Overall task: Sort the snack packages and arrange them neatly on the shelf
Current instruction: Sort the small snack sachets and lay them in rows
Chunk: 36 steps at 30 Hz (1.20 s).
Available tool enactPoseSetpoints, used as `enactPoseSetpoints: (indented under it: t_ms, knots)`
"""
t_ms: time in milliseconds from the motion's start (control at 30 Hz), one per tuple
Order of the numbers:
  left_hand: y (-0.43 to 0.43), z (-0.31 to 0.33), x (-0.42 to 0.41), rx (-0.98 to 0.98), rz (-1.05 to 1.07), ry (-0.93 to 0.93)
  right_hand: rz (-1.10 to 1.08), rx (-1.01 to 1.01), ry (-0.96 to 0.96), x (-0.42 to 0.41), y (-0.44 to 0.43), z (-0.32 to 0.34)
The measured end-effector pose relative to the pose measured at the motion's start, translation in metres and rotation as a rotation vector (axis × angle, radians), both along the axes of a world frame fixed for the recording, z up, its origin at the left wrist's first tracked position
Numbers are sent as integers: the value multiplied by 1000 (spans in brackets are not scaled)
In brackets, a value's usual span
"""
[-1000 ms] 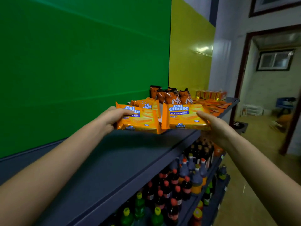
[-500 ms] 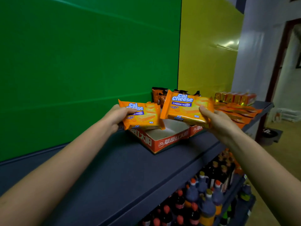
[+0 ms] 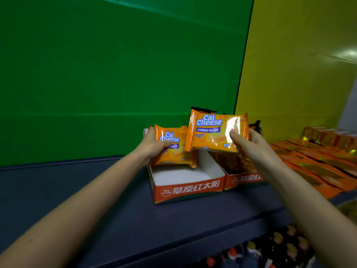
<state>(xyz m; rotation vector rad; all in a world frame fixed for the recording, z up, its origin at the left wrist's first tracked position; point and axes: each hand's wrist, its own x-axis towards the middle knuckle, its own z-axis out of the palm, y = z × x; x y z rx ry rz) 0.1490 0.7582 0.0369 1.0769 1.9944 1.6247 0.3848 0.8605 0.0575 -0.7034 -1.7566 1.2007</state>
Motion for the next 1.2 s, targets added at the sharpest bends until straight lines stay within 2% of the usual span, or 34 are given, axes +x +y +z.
enactPoseSetpoints:
  t_ms: [100,233,433,600,700,900,1067,1200]
  knots:
    - [7,-5,2,-31,59,115,40,48,-50,-9,8,-7]
    - [9,-4,5,-134,163,376,93,117,-137,-20,14,-14]
    - [8,-2,2,-265,284,665,265,145,-212,-29,21,-21]
    - [-3,5,-4,-268,229,794,356,195,-284,-41,20,-21]
    - [-14,7,-11,-190,178,762,406,240,-352,-48,20,-21]
    - [-39,9,-28,-54,283,707,235,489,-555,-61,13,-25]
    - [-57,4,-31,-130,339,757,103,606,-591,-70,7,-34]
    - [-73,-1,-24,-302,416,978,4,786,-597,-73,5,-37]
